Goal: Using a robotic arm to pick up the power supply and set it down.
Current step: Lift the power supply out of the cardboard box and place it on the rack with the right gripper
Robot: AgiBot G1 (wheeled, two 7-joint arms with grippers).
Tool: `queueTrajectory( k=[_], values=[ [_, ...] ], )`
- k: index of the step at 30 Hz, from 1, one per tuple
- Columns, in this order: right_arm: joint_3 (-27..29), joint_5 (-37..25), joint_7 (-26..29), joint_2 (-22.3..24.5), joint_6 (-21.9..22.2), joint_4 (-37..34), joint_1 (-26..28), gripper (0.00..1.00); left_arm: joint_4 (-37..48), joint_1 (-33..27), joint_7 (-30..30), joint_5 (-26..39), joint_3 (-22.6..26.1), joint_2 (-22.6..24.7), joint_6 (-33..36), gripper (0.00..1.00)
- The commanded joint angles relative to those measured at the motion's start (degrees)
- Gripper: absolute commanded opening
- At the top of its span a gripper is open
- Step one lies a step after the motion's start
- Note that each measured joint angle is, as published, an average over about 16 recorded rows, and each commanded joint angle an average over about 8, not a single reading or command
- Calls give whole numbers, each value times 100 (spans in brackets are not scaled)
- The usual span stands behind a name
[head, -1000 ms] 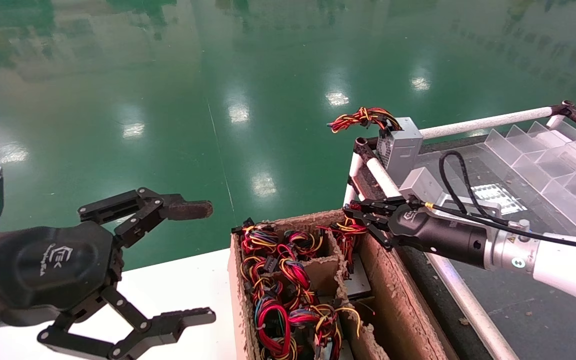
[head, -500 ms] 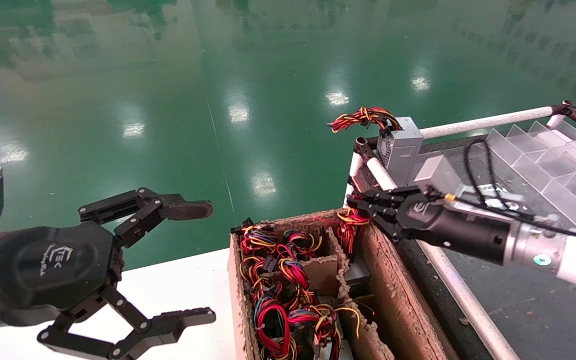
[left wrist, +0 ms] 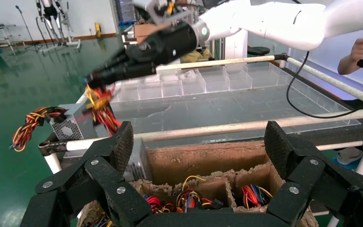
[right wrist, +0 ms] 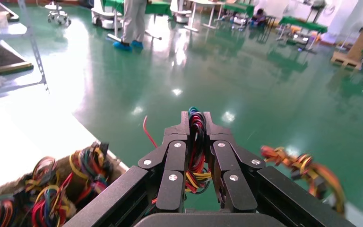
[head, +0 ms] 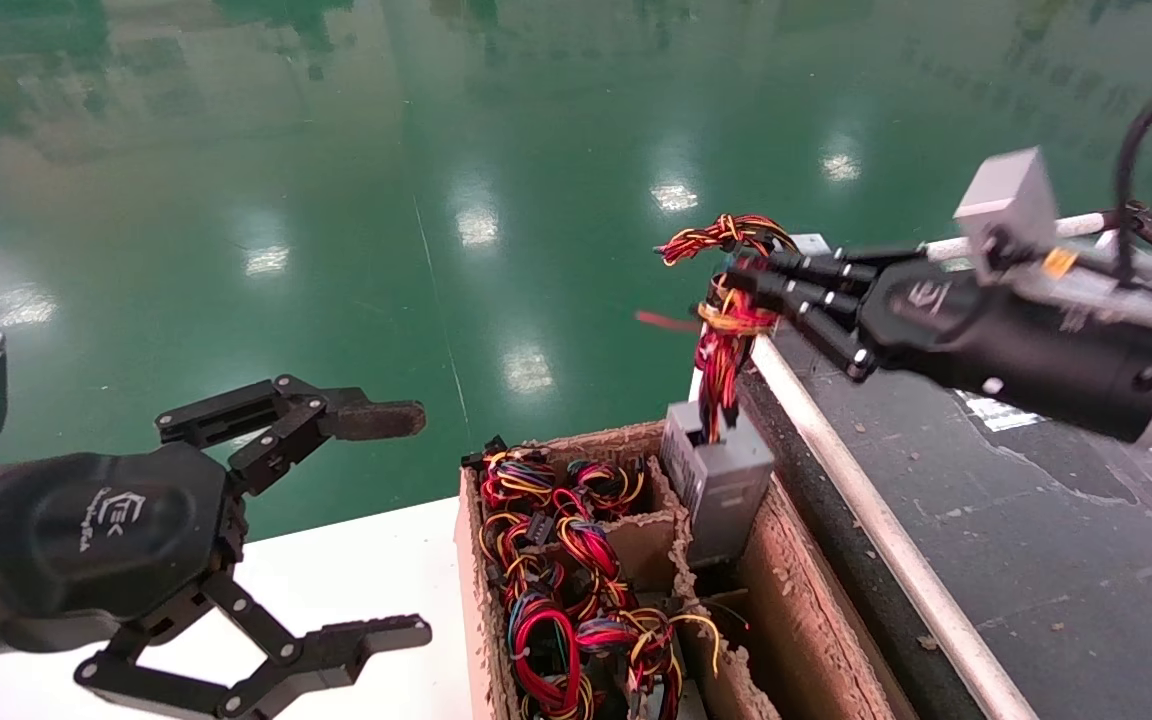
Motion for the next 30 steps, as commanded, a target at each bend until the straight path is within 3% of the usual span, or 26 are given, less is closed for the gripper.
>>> queueTrajectory(
  k=[1, 14, 22, 30],
  values=[
    [48, 43, 69, 74, 1, 107, 69, 0, 0, 0, 0, 0, 0, 0, 0, 100],
    [109, 176, 395, 181, -503, -748, 1137, 0, 0, 0, 0, -1, 1, 0, 0, 100],
    [115, 61, 15, 318, -760, -1577, 1607, 0, 0, 0, 1, -1, 1, -1, -1, 100],
    [32, -267, -533, 451, -673, -2379, 1922, 0, 0, 0, 1, -1, 2, -1, -1, 100]
  ],
)
